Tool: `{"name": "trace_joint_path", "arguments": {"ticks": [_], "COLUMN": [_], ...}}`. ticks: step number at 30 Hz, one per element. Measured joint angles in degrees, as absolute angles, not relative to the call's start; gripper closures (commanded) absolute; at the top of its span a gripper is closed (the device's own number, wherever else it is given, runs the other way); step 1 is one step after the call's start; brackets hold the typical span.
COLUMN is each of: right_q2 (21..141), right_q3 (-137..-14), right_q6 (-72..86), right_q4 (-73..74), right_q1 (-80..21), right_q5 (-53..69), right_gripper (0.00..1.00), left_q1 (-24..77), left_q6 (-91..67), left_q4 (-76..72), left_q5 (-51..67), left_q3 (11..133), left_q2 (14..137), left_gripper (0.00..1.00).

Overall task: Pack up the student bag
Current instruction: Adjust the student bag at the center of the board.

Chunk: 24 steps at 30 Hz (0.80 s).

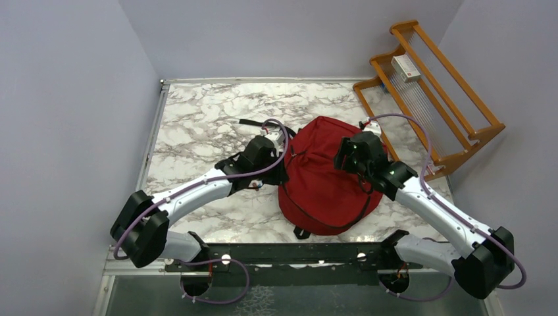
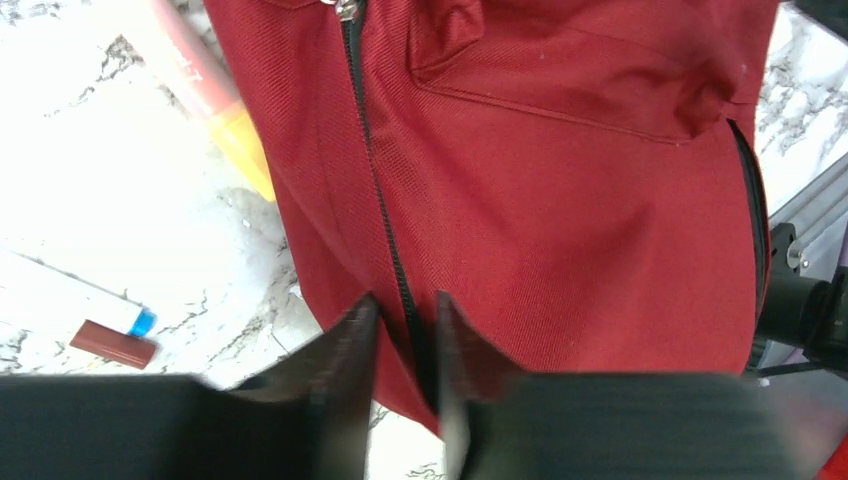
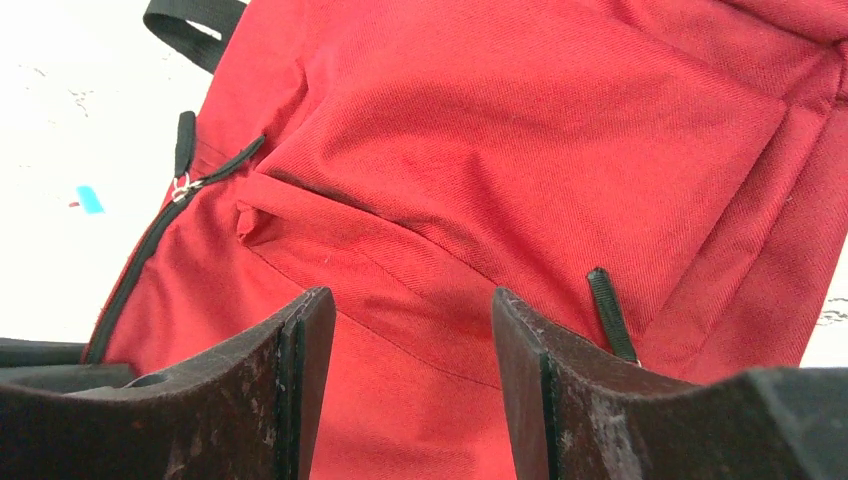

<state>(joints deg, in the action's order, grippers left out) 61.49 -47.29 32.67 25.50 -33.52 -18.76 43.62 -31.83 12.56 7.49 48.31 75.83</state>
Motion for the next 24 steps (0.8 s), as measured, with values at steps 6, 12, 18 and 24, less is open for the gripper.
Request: {"name": "trace_joint_path", "arguments": {"ticks": [6,12,18,24], "right_q2": [59.83,59.81,59.51,58.78], "right_q3": [-47.29,-47.22,-46.02,-43.81], "right_q6": [33.63,34.70,35.79,36.51], "right_q4": [26.92,27.18,27.16,27.16], "right_q1": [-33.52,-33.36,-33.12,-31.75], "right_q5": [-19.42,-19.44,-19.42,-19.20], "right_gripper": [0.36,0.36,0.36,0.37], "left_q1": [42.37,37.47,31.42,29.12], "left_q6": [-29.30,-25.15,-19.70,-14.22], "left_q4": [12.71,13.50,14.31,15.99], "left_q5": [7.60,8.14,7.55,3.92], "left_q3": [48.53,51.99,59.42,66.92], "left_q2": [79.00,83.09,88.36,94.24], "left_gripper": [1.00,1.00,1.00,1.00]}}
